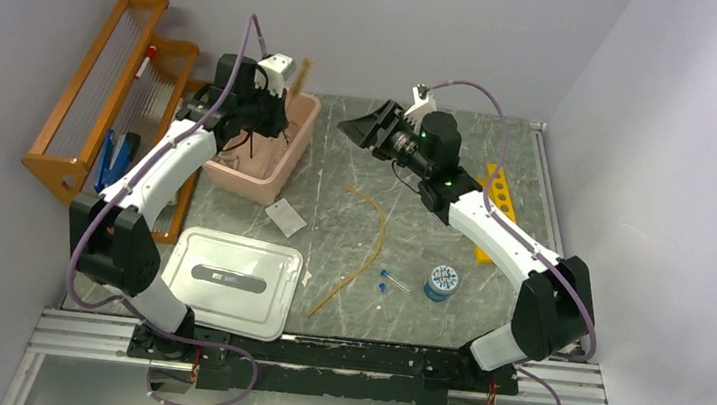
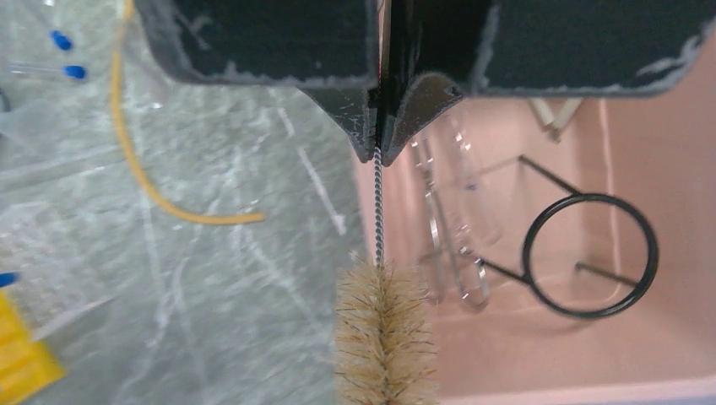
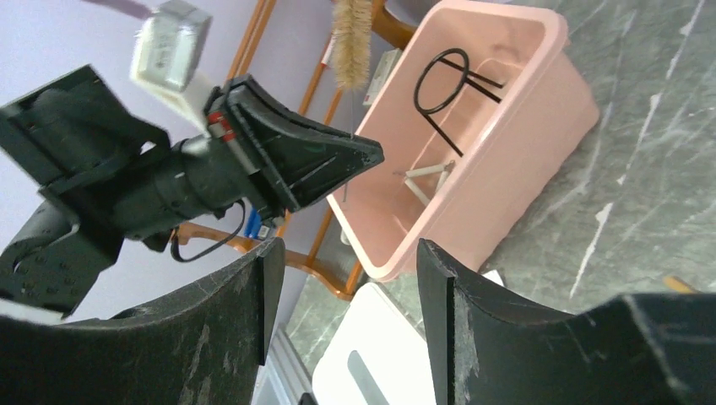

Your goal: Organize the chemistry lab equipment

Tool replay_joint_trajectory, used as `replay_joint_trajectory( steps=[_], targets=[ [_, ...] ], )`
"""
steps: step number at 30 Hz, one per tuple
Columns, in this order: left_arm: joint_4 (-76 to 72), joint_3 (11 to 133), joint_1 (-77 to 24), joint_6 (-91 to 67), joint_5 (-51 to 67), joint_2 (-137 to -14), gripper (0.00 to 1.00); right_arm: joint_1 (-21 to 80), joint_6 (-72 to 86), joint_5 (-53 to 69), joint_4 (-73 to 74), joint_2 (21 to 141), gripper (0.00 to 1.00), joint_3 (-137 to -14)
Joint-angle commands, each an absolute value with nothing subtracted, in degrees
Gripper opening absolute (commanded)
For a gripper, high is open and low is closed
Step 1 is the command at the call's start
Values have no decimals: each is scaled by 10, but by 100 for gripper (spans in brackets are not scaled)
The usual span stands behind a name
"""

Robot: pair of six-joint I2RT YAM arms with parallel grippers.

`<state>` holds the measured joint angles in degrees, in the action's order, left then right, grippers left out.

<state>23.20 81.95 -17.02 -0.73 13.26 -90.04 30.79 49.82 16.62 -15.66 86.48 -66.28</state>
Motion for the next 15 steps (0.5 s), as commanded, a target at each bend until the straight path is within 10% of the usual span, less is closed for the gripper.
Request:
replay_joint_trajectory(
  steps=[1,15],
  targets=[
    [309,845,-146,71,98,-944,5,300,470,150,-113,858,62,-647],
    [388,888,-128,92,86,-1069,7,299,443,158,-63,893,62,-679]
  ],
)
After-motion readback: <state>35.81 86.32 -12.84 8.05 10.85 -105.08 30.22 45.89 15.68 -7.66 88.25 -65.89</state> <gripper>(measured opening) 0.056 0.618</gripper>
